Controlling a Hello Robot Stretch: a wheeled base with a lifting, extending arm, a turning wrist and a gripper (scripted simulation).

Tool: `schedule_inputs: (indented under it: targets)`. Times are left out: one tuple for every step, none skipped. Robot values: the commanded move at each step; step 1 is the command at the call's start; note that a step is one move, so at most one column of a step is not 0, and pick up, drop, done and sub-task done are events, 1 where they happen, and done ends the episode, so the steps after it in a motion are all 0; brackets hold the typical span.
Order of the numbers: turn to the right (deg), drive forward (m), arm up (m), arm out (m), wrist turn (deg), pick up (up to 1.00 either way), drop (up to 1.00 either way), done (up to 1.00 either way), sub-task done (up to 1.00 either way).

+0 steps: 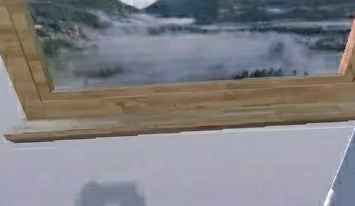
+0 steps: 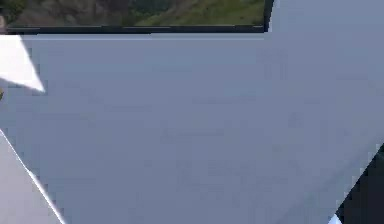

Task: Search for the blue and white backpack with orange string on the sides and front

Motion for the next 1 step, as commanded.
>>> schedule_inputs:
  targets:
    - [-45.0, 0.0, 0.0, 0.0, 0.0, 0.0, 0.0, 0.0, 0.0]
